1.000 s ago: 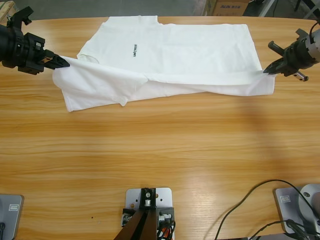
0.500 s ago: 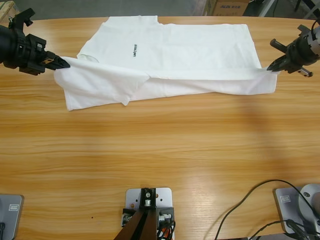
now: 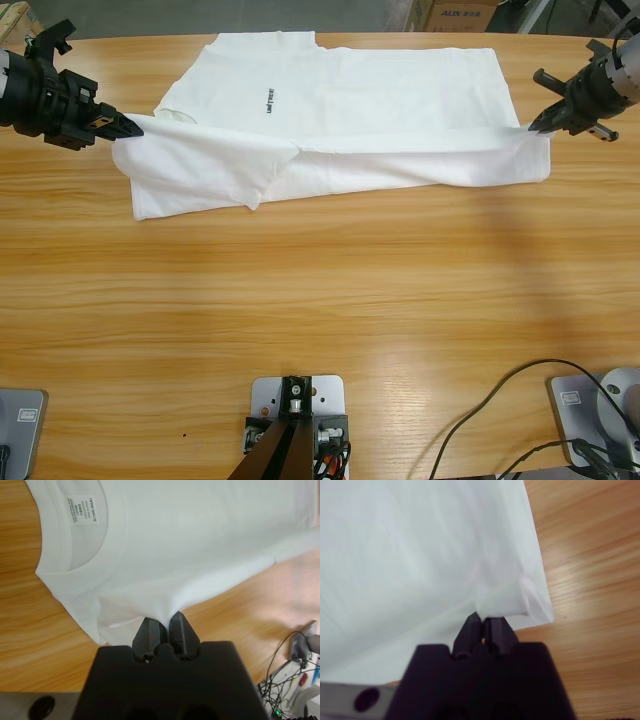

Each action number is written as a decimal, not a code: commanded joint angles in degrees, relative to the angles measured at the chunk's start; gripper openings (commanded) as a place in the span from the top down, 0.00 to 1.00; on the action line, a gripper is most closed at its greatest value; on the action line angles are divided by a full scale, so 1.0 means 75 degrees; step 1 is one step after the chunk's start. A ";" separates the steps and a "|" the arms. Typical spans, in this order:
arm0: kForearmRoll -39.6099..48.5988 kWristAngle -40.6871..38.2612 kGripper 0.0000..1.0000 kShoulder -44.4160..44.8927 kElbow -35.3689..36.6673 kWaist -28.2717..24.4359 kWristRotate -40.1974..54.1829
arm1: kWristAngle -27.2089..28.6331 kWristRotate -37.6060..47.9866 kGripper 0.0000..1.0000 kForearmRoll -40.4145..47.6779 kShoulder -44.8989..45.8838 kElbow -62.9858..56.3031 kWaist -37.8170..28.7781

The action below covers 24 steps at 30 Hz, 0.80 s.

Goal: Fold clothes

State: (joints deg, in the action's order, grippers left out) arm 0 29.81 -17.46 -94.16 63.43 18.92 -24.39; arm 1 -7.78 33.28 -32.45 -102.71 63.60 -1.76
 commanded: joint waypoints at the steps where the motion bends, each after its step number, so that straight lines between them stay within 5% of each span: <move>1: 0.0091 0.0114 1.00 -0.0371 0.0018 -0.0121 0.0100 | 0.0283 -0.0293 1.00 -0.0232 -0.0448 0.0309 0.0122; 24: 0.0103 0.0114 1.00 -0.0481 0.0011 -0.0121 0.0100 | 0.0533 -0.1086 1.00 -0.0736 -0.1005 0.0953 -0.0049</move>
State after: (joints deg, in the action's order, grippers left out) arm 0 29.81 -17.46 -94.40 63.44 18.86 -24.39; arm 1 -4.69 25.93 -37.29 -106.89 70.30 -1.81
